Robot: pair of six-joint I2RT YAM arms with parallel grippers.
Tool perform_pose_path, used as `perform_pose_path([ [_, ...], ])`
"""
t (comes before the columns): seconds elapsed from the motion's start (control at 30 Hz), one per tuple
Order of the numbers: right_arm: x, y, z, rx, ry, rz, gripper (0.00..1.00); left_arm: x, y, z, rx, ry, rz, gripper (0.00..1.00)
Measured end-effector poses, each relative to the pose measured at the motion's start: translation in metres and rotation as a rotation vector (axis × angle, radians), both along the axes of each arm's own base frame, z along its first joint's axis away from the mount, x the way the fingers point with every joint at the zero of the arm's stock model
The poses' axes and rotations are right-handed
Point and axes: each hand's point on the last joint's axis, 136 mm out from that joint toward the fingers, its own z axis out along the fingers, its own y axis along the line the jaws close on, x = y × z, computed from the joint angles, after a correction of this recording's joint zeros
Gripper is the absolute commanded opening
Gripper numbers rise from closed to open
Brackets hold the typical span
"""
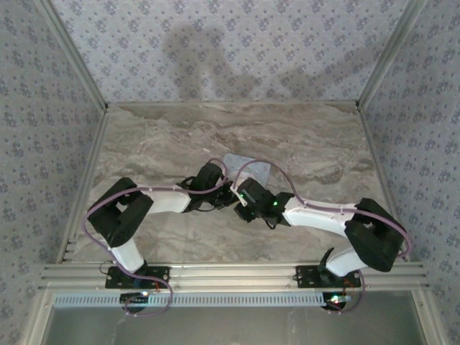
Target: Unlock the padlock with the key
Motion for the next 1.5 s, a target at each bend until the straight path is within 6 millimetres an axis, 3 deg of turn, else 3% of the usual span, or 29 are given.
perform_pose_path([
  [0.27, 0.006, -0.018, 0.01, 0.058, 0.009, -0.05, 0.4, 0.002, 0.001, 0.001, -0.01, 0.005, 0.0, 0.0],
  [0.63, 0.006, -0.014, -0.014, 0.04, 0.056, -0.039, 0.4, 0.002, 0.003, 0.002, -0.026, 0.038, -0.004, 0.0],
  [0.77, 0.011, -0.013, -0.021, 0.03, 0.059, -0.043, 0.33, 0.003, 0.003, 0.002, -0.026, 0.044, -0.005, 0.0],
  [0.83, 0.013, -0.013, -0.024, 0.025, 0.061, -0.037, 0.22, 0.002, 0.003, 0.003, -0.026, 0.049, -0.009, 0.0],
  [0.87, 0.014, -0.011, -0.024, 0.025, 0.062, -0.034, 0.12, 0.002, 0.003, 0.003, -0.026, 0.051, -0.009, 0.0],
  [0.97, 0.016, -0.01, -0.023, 0.028, 0.064, -0.024, 0.0, 0.003, 0.005, 0.002, -0.022, 0.055, -0.007, 0.0],
  [1.37, 0.015, -0.008, -0.022, 0.117, 0.138, 0.019, 0.0, 0.003, 0.006, 0.002, -0.02, 0.051, -0.014, 0.0],
  [1.5, 0.014, -0.007, -0.023, 0.166, 0.164, 0.017, 0.0, 0.002, 0.007, 0.002, -0.015, 0.049, -0.017, 0.06],
])
